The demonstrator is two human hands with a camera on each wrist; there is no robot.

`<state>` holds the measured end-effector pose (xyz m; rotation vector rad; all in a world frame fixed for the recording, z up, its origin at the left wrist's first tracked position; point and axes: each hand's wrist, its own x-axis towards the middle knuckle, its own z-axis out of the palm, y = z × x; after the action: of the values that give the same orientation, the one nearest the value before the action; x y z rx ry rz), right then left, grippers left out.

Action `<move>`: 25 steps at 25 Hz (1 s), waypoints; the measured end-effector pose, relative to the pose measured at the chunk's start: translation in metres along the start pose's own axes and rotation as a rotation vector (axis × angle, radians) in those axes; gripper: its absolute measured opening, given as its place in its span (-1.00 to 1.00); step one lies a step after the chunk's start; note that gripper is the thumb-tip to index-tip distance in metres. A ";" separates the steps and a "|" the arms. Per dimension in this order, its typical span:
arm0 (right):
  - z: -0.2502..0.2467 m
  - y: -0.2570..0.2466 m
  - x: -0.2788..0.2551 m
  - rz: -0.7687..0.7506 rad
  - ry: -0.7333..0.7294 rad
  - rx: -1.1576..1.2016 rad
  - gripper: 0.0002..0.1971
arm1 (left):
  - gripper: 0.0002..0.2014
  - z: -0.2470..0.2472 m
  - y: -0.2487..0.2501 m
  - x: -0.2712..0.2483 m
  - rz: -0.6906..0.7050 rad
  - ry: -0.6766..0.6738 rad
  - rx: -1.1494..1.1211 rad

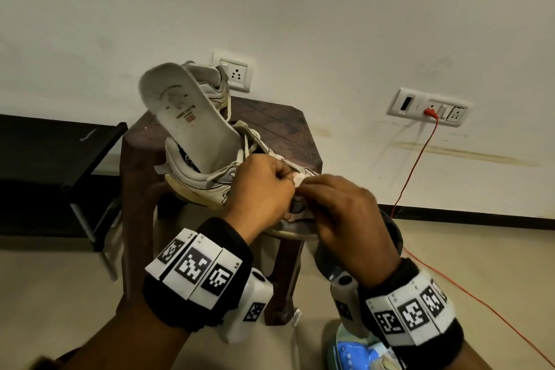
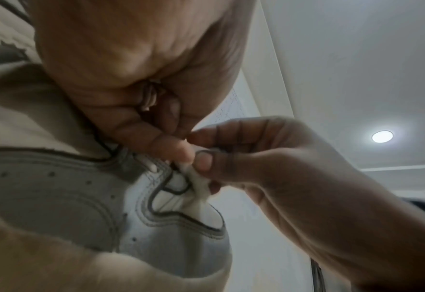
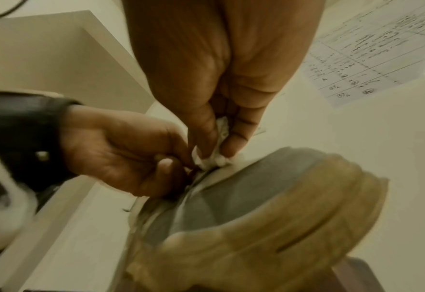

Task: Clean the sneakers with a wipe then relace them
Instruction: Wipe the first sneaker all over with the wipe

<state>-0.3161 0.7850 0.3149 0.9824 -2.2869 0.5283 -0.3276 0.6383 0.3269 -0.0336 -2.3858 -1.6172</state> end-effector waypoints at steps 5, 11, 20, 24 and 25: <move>0.014 -0.006 -0.013 -0.070 -0.033 -0.062 -0.75 | -0.75 -0.001 0.003 0.004 0.050 0.063 0.041; 0.004 0.012 0.011 0.102 0.108 -0.146 -0.79 | -0.71 0.002 0.000 0.008 0.062 0.072 0.128; 0.005 0.009 -0.017 -0.091 -0.086 -0.135 -0.67 | -0.69 -0.005 0.002 0.013 0.061 0.120 0.070; -0.007 0.034 -0.002 0.066 0.107 -0.171 -0.76 | -0.66 -0.003 0.001 0.010 0.052 0.124 0.110; -0.010 0.040 0.001 0.117 0.135 -0.165 -0.77 | -0.66 -0.002 0.000 0.009 0.051 0.124 0.113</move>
<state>-0.3432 0.8160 0.3186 0.7151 -2.2350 0.4317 -0.3355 0.6353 0.3296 0.0267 -2.3572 -1.4168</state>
